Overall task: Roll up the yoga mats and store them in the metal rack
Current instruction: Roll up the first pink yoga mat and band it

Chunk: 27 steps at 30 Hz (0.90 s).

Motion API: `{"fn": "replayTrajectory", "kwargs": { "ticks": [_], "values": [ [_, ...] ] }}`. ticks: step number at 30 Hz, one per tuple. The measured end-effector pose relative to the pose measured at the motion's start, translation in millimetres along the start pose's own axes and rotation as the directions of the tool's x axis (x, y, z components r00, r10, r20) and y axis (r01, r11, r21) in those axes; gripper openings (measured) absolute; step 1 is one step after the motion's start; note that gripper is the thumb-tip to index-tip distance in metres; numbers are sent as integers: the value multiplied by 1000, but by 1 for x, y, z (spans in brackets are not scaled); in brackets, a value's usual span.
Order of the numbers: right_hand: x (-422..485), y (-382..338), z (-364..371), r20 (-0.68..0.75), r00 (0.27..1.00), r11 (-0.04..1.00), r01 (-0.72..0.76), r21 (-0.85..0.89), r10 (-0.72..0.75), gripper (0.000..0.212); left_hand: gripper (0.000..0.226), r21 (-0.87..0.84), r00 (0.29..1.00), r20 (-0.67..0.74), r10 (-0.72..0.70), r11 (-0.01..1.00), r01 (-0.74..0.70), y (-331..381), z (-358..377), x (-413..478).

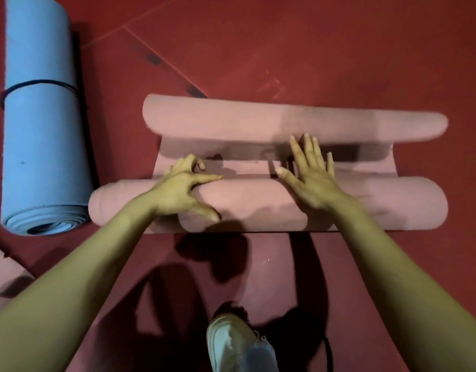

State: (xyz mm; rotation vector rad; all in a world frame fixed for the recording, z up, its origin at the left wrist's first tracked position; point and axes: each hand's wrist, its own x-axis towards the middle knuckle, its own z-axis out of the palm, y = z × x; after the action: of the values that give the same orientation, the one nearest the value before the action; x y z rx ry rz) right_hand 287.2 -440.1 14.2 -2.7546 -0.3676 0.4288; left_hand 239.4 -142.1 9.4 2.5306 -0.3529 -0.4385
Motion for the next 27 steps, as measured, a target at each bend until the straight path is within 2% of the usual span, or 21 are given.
{"fn": "replayTrajectory", "kwargs": {
  "ticks": [2, 4, 5, 6, 8, 10, 12, 15, 17, 19, 21, 23, 27],
  "values": [
    [2, 0, 2, -95, 995, 1000, -12, 1, 12, 74, 80, -115, 970, -215, -115, 989, 92, -5, -6, 13],
    [-3, 5, 8, -172, 984, 998, 41, -53, -50, 83, 44, -180, 836, -480, -265, 963, 202, -5, -7, 28],
    [-5, 7, 11, -170, 982, 995, 78, -60, -88, 87, 30, -176, 782, -555, -284, 959, 224, -2, -4, 35],
    [-7, 9, 14, -154, 981, 993, 105, -60, -113, 89, 23, -157, 760, -595, -261, 965, 208, 2, 0, 40],
    [-3, 13, 13, -126, 985, 993, 111, -46, -116, 91, 20, -131, 760, -624, -180, 983, 125, 7, 10, 44],
    [6, 16, 11, -152, 982, 993, 102, -55, -110, 90, 27, -87, 769, -631, -108, 994, 68, 8, 20, 38],
    [12, 17, 11, -206, 969, 989, 121, -89, -138, 84, 48, 80, 799, -601, -1, 995, 62, 3, 32, 27],
    [16, 19, 14, -251, 950, 978, 157, -135, -187, 75, 88, 291, 879, -462, 119, 957, 23, -6, 37, 16],
    [20, 20, 10, -250, 949, 979, 168, -115, -192, 80, 101, 382, 908, -387, 161, 924, -2, -12, 31, 20],
    [26, 20, 3, -173, 963, 972, 182, -145, -206, 101, 106, 416, 927, -341, 155, 909, 1, -15, 22, 29],
    [34, 19, -4, -88, 973, 959, 191, -208, -213, 119, 113, 378, 951, -294, 94, 925, 26, -15, 11, 38],
    [40, 17, -9, -55, 979, 961, 180, -210, -196, 122, 120, 356, 970, -239, 34, 933, 54, -14, 1, 45],
    [45, 17, -12, -57, 977, 959, 187, -214, -204, 116, 128, 396, 982, -186, 25, 917, 52, -17, -6, 51]
  ]
}}
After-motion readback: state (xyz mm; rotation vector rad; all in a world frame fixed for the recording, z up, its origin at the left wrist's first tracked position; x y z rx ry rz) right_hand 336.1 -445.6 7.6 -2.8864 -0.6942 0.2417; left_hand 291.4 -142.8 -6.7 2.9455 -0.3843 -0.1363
